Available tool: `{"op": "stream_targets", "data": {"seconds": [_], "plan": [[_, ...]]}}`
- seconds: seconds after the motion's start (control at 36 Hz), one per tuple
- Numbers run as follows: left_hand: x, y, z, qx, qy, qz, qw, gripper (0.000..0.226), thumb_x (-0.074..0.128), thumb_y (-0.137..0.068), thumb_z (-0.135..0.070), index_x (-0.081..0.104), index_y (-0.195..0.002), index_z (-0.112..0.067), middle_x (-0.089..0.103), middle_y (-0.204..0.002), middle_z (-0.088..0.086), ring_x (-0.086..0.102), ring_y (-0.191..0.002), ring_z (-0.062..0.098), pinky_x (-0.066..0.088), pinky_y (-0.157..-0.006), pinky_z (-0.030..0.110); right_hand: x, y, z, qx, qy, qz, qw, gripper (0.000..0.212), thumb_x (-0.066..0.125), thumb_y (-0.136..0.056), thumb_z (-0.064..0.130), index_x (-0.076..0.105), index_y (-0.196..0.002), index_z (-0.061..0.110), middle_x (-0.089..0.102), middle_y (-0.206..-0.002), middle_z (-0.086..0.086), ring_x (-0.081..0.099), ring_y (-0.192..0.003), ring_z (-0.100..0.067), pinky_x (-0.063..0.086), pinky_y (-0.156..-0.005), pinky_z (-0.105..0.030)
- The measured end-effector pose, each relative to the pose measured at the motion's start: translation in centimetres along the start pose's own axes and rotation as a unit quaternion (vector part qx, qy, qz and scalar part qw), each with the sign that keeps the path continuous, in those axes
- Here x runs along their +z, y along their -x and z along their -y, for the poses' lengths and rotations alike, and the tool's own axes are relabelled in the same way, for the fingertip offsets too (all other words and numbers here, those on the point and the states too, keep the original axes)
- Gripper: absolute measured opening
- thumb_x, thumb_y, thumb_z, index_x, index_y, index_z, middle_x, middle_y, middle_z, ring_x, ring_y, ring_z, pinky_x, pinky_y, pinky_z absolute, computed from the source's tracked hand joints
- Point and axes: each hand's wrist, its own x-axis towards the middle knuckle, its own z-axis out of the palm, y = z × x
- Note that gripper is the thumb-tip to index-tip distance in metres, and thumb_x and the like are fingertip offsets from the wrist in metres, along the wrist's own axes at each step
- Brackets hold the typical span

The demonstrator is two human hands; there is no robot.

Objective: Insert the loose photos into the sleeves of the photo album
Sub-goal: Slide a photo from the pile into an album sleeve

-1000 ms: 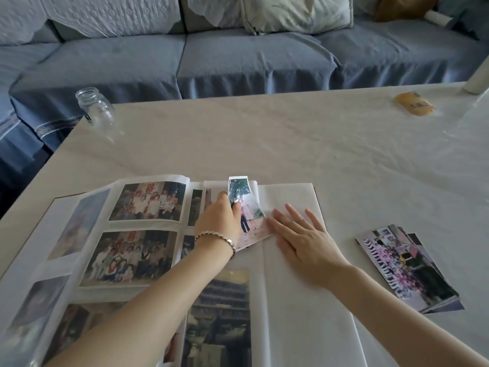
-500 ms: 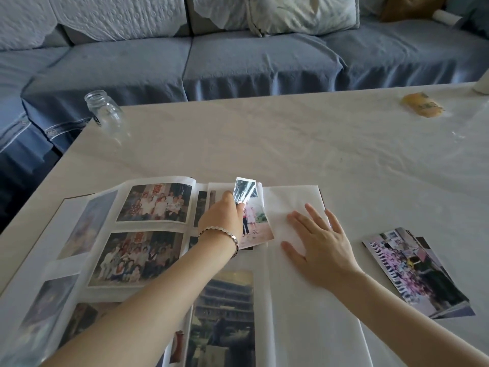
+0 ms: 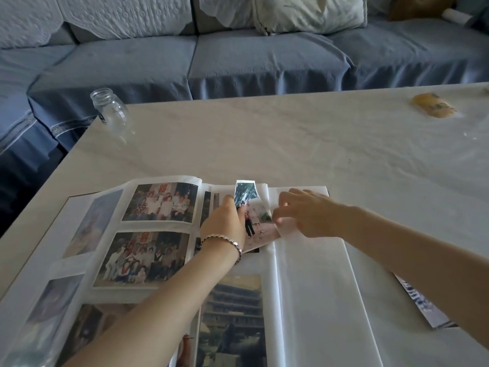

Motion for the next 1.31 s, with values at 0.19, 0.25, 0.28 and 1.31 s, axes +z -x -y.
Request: {"op": "stream_targets", "data": {"seconds": [0.19,0.25,0.28,1.31], "plan": [[0.1,0.1,0.2,0.008,-0.003,-0.009,1.000,0.030,0.032,-0.102,-0.035,0.044,-0.109,-0.008,0.041,-0.071,-0.003,0.045,-0.069,0.020,0.036,-0.060,0.030,0.8,-0.3,-0.4,-0.098,0.027,-0.098,0.990,0.051,0.079,-0.036,-0.002,0.064,-0.073,0.029,0.061,-0.086,0.000,0.062,-0.071,-0.024,0.051,-0.057,-0.028],[0.2,0.0,0.3,0.008,0.002,-0.007,1.000,0.030,0.033,-0.102,-0.035,0.044,-0.108,-0.007,0.039,-0.068,-0.004,0.045,-0.069,0.020,0.035,-0.060,0.030,0.7,-0.5,-0.5,-0.120,0.040,-0.106,0.986,0.044,0.083,-0.038,0.001,0.065,-0.067,0.029,0.063,-0.087,0.000,0.064,-0.073,-0.025,0.054,-0.056,-0.030],[0.2,0.0,0.3,0.008,0.005,-0.006,1.000,0.030,0.033,-0.101,-0.035,0.044,-0.108,-0.007,0.038,-0.067,-0.004,0.045,-0.069,0.020,0.035,-0.060,0.030,0.7,-0.5,-0.6,-0.126,0.044,-0.106,0.985,0.042,0.084,-0.039,0.002,0.064,-0.065,0.028,0.064,-0.088,0.000,0.064,-0.075,-0.026,0.055,-0.056,-0.031],[-0.4,-1.0,-0.2,0.014,0.109,0.024,0.994,0.023,0.041,-0.099,-0.035,0.042,-0.091,-0.013,0.047,-0.076,-0.001,0.050,-0.076,0.022,0.039,-0.067,0.030,-3.6,-1.9,0.6,-0.054,0.091,0.127,0.986,0.021,0.052,-0.076,0.012,0.050,-0.091,0.027,0.047,-0.086,0.013,0.034,-0.108,-0.015,0.023,-0.083,-0.021]]}}
